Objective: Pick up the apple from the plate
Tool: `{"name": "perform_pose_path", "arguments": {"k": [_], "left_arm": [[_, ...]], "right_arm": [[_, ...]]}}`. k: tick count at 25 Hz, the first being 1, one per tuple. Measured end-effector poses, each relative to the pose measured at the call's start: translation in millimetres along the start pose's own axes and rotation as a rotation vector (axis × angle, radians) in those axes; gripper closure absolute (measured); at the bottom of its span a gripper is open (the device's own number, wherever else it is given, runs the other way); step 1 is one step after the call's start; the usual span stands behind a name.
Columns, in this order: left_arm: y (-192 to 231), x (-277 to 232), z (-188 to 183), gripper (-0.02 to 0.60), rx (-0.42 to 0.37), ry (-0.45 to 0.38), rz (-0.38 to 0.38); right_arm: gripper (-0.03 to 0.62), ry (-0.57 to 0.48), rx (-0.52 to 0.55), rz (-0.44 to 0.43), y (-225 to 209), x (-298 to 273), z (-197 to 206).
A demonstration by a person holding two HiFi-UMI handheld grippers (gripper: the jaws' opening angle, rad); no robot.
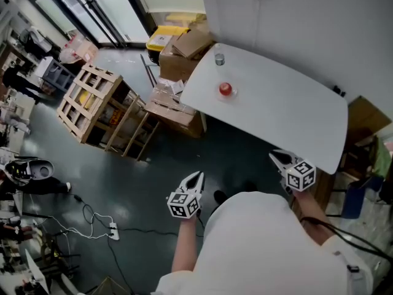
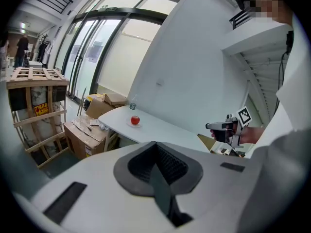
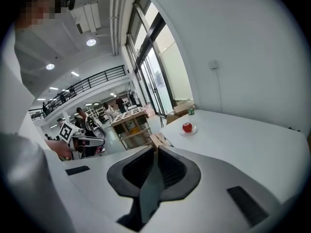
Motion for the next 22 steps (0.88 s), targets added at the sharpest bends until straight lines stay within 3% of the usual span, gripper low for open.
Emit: {"name": "perform_pose_path", "arguments": {"k": [9, 22], "left_arm": [[19.6, 11.0, 5.2, 0.580, -0.066, 0.028, 0.000], [59.2, 28.8, 8.3, 0.580, -0.066, 0.041, 0.031]], "right_arm": [[0.542, -0.027, -0.064, 0.035, 21.2, -15.6, 11.0], [0.542, -0.047, -0.095, 0.090, 54.0, -30.3, 24.7]]}}
Point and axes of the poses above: the fingertips, and each gripper's own axes: x backward along the fingers, y to its left, z out of its underside, the point moved 9 cm from there along x, backward along the fingers, and after that the axes turned 5 degrees about -x, right-handed, at the moved point
